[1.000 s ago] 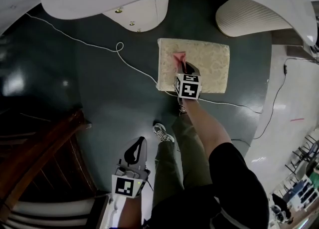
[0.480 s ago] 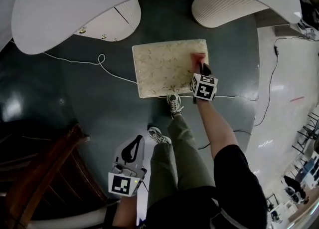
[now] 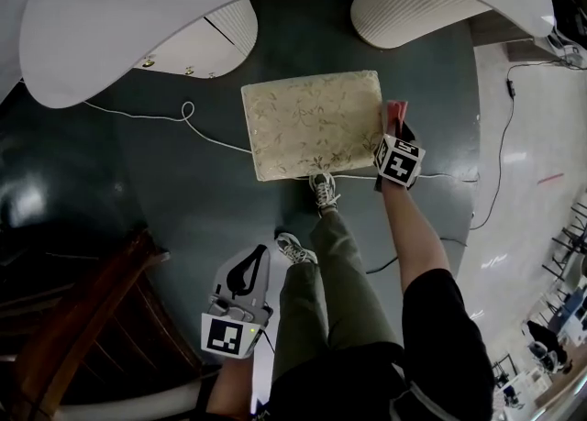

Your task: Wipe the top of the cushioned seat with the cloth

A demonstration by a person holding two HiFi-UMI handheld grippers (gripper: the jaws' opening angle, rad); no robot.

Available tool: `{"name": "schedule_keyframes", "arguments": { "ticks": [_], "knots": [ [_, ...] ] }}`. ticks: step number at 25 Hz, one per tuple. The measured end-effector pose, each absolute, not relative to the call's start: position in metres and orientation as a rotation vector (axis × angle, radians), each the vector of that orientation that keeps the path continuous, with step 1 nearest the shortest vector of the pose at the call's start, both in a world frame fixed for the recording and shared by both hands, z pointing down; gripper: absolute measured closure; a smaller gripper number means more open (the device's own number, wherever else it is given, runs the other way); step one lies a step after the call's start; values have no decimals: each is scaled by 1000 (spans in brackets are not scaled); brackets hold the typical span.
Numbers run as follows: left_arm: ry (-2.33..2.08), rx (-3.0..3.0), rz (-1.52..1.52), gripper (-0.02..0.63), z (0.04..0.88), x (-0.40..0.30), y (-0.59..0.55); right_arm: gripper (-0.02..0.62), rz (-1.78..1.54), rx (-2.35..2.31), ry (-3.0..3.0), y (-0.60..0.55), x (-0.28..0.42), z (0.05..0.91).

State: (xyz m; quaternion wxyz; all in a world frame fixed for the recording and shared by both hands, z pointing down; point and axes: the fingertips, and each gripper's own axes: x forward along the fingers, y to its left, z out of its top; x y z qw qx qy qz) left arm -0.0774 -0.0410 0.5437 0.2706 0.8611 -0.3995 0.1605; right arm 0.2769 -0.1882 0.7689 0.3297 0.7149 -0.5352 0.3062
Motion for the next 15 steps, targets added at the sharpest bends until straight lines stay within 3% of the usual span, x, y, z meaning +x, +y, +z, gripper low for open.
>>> {"name": "schedule_keyframes", "arguments": {
  "ticks": [5, 15],
  "knots": [
    [-1121, 2302, 418, 588, 541, -94, -29, 572, 784, 1862, -1581, -188, 222, 748],
    [-1219, 2258, 414, 588, 538, -140, 13, 572, 951, 1591, -1953, -155, 20, 753]
  ]
}}
